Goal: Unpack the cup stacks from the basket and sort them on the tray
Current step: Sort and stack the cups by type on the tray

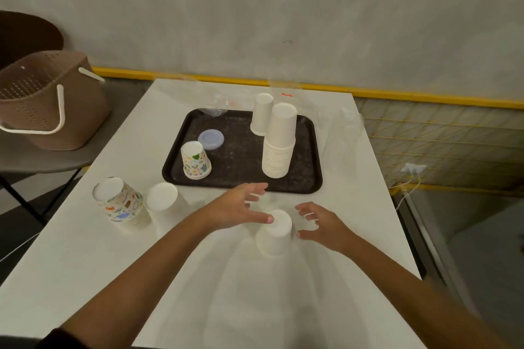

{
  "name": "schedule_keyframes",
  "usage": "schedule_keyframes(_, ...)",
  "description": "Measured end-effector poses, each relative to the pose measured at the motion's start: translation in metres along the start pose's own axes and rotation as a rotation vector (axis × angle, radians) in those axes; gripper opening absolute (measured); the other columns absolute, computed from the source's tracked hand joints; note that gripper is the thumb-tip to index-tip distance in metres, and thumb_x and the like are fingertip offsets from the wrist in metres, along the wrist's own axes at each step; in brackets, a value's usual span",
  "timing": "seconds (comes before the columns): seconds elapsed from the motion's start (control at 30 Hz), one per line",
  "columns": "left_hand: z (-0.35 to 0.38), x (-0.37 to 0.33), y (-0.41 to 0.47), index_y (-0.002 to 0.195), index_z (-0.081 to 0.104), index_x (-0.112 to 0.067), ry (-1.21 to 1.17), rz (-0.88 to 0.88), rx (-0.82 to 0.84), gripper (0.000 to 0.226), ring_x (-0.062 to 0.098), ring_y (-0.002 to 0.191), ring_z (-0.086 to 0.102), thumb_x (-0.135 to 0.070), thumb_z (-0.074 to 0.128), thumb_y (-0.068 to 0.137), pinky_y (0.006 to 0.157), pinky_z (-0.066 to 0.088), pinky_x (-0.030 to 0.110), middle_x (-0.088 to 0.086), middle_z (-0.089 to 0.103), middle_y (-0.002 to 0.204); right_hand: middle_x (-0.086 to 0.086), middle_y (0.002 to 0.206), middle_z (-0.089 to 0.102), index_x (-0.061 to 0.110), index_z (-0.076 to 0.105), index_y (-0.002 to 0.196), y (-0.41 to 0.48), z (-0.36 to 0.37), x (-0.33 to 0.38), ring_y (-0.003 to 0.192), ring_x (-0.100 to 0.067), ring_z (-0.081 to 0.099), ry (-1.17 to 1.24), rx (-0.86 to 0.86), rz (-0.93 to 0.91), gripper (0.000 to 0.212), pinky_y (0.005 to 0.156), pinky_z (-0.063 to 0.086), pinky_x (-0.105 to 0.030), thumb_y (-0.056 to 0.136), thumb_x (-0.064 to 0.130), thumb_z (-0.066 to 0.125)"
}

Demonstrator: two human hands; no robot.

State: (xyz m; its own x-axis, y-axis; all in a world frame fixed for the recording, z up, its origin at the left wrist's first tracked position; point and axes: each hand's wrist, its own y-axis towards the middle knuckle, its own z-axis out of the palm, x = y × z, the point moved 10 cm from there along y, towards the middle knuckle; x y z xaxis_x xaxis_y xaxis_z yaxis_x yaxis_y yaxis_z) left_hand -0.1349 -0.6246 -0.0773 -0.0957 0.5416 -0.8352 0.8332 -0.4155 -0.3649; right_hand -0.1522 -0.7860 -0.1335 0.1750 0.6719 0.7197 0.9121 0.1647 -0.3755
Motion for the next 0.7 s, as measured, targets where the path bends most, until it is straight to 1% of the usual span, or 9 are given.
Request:
schedule_keyframes(0.1, 0.018, 0.01, -0.001, 0.138, 0.037, -0.02, 0.106, -0.016, 0.054, 0.073, 0.013, 0.121, 0.045, -0.023, 0.075, 0.075, 0.103, 0.039, 0.027, -0.001, 0.042, 0.141, 0.003, 0.127, 0.044, 0.02, 0.035, 0.135, -0.005, 0.024, -0.001, 0.115, -0.014, 0.042, 0.017, 0.088, 0.027, 0.076, 0.096, 0.04, -0.026, 0.072, 0.015, 0.078)
schedule_keyframes(0.17, 0.028, 0.015, 0.0, 0.139, 0.036, -0.02, 0.18, -0.017, 0.07, 0.072, 0.017, 0.125, 0.044, -0.021, 0.073, 0.077, 0.105, 0.038, 0.031, 0.001, 0.04, 0.143, 0.005, 0.129, 0.041, 0.021, 0.032, 0.136, -0.005, 0.037, 0.004, 0.119, -0.014, 0.041, 0.051, 0.109, 0.021, 0.082, 0.099, 0.04, -0.029, 0.069, 0.015, 0.08)
schedule_keyframes(0.23, 0.034, 0.018, 0.0, 0.138, 0.036, -0.019, 0.21, -0.007, 0.073, 0.07, 0.018, 0.124, 0.045, -0.018, 0.072, 0.078, 0.104, 0.038, 0.031, 0.002, 0.04, 0.142, 0.007, 0.126, 0.045, 0.021, 0.035, 0.13, -0.004, 0.046, 0.011, 0.118, -0.013, 0.044, 0.117, 0.091, -0.008, 0.079, 0.096, 0.043, -0.027, 0.066, 0.013, 0.081)
schedule_keyframes(0.3, 0.038, 0.019, 0.001, 0.137, 0.038, -0.018, 0.205, 0.008, 0.064, 0.068, 0.017, 0.121, 0.046, -0.016, 0.072, 0.078, 0.102, 0.039, 0.029, 0.004, 0.042, 0.139, 0.01, 0.115, 0.049, 0.022, 0.04, 0.122, -0.002, 0.049, 0.018, 0.109, -0.011, 0.049, 0.164, 0.057, -0.025, 0.072, 0.088, 0.043, -0.019, 0.065, 0.009, 0.081)
schedule_keyframes(0.4, 0.037, 0.021, 0.003, 0.137, 0.038, -0.018, 0.191, 0.0, 0.032, 0.069, 0.017, 0.119, 0.047, -0.018, 0.073, 0.078, 0.1, 0.04, 0.028, 0.003, 0.043, 0.138, 0.007, 0.116, 0.048, 0.02, 0.041, 0.124, 0.003, 0.05, 0.019, 0.112, -0.013, 0.048, 0.134, 0.029, -0.011, 0.072, 0.09, 0.041, -0.023, 0.065, 0.015, 0.082)
schedule_keyframes(0.47, 0.035, 0.019, 0.004, 0.136, 0.039, -0.017, 0.165, 0.003, 0.014, 0.068, 0.016, 0.116, 0.047, -0.018, 0.073, 0.077, 0.098, 0.041, 0.027, 0.003, 0.044, 0.138, 0.008, 0.116, 0.047, 0.02, 0.04, 0.127, 0.004, 0.048, 0.021, 0.11, -0.012, 0.046, 0.113, 0.025, -0.01, 0.074, 0.091, 0.04, -0.024, 0.066, 0.017, 0.082)
schedule_keyframes(0.53, 0.03, 0.013, 0.003, 0.135, 0.041, -0.018, 0.132, 0.022, -0.006, 0.067, 0.016, 0.115, 0.048, -0.017, 0.074, 0.077, 0.097, 0.042, 0.027, 0.003, 0.046, 0.136, 0.007, 0.117, 0.047, 0.019, 0.04, 0.129, 0.003, 0.041, 0.025, 0.11, -0.012, 0.046, 0.1, 0.032, -0.021, 0.074, 0.092, 0.04, -0.025, 0.067, 0.017, 0.081)
schedule_keyframes(0.63, 0.017, -0.009, 0.001, 0.133, 0.044, -0.02, 0.093, 0.082, -0.049, 0.065, 0.013, 0.109, 0.049, -0.019, 0.075, 0.076, 0.091, 0.043, 0.022, 0.001, 0.048, 0.132, 0.003, 0.125, 0.052, 0.02, 0.041, 0.13, -0.001, 0.02, 0.043, 0.115, -0.016, 0.049, 0.108, 0.006, -0.08, 0.075, 0.097, 0.043, -0.03, 0.067, 0.018, 0.082)
schedule_keyframes(0.7, 0.004, -0.03, 0.0, 0.133, 0.045, -0.022, 0.092, 0.139, -0.083, 0.064, 0.012, 0.108, 0.051, -0.02, 0.075, 0.076, 0.092, 0.044, 0.022, 0.0, 0.048, 0.13, 0.005, 0.121, 0.052, 0.022, 0.042, 0.128, -0.004, 0.0, 0.061, 0.111, -0.012, 0.049, 0.13, -0.021, -0.124, 0.073, 0.094, 0.043, -0.026, 0.067, 0.018, 0.081)
